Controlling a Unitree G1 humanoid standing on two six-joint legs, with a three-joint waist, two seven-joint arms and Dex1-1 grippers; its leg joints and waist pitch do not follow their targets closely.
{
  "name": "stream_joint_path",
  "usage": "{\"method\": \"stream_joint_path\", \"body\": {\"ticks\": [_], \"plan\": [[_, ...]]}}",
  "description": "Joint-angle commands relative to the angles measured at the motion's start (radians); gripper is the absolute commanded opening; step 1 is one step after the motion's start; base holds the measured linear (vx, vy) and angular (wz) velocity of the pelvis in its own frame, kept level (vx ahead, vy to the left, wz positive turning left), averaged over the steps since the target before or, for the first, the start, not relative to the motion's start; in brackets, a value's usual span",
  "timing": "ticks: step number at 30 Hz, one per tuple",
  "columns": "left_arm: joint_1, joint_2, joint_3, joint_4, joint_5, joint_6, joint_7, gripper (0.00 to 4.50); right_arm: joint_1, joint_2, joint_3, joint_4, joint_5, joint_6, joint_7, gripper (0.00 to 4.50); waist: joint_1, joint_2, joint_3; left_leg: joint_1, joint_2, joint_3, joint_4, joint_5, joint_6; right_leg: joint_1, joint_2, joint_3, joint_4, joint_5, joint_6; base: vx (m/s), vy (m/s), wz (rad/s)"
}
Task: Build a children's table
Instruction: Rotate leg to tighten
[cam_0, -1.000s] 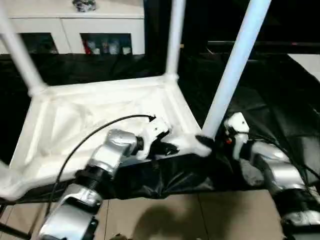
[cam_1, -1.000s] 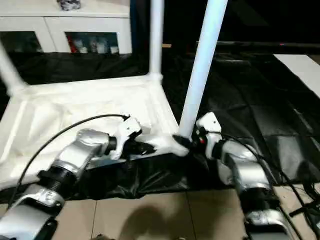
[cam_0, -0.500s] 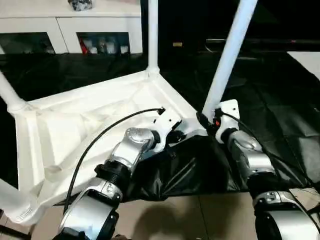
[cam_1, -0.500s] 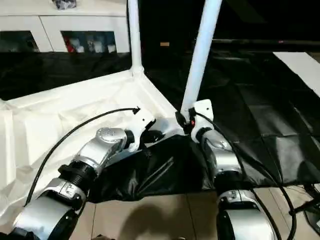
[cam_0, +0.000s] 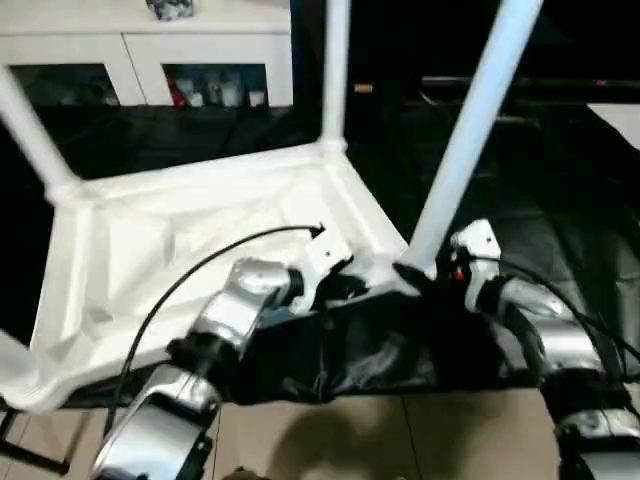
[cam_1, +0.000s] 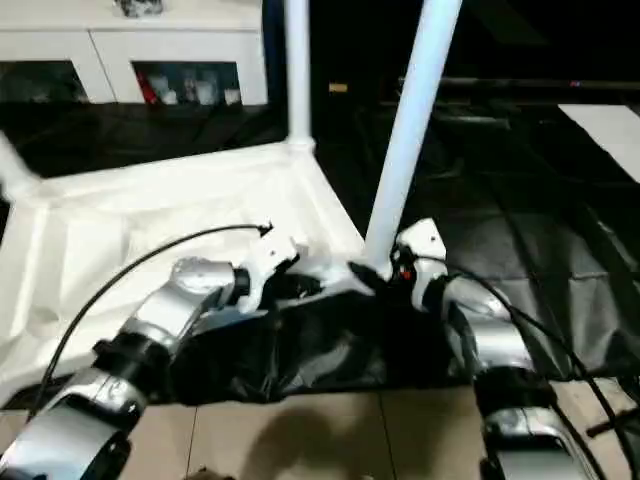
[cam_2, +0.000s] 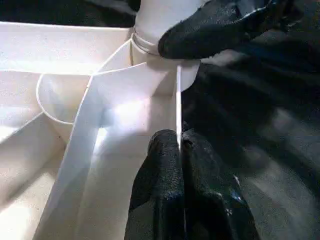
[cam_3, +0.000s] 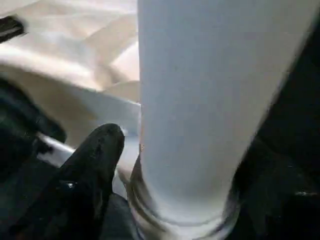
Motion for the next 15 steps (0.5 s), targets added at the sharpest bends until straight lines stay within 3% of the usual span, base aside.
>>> {"method": "stream_joint_path", "body": {"ticks": [1, 8, 15], "plan": [[0.012, -0.004, -0.019, -0.041, -0.069, -0.040, -0.094, 0.00, 0.025, -0.015, 0.066, -0.046, -0.004, 0.012, 0.108, 3.84, 0.003, -0.016, -0.059, 0.009, 0.043, -0.016, -0.062, -0.211, 0.090, 0.047, -0.058, 0.039, -0.074, -0.243, -0.229, 0.000, 0.000, 0.00], [0.014, 0.041, -0.025, -0.055, -0.074, -0.028, -0.182, 0.00, 0.052, -0.065, 0.086, -0.118, 0.030, 0.052, 0.237, 3.84, 0.010, -0.016, -0.059, 0.008, 0.045, -0.015, -0.063, -0.213, 0.085, 0.046, -0.058, 0.039, -0.073, -0.248, -0.227, 0.000, 0.000, 0.00], [0.021, 0.069, -0.030, -0.071, -0.083, -0.018, -0.229, 0.00, 0.062, -0.092, 0.095, -0.156, 0.054, 0.069, 0.307, 3.11, 0.015, -0.020, -0.060, 0.009, 0.045, -0.015, -0.062, -0.199, 0.085, 0.044, -0.058, 0.039, -0.071, -0.244, -0.225, 0.000, 0.000, 0.00]]}}
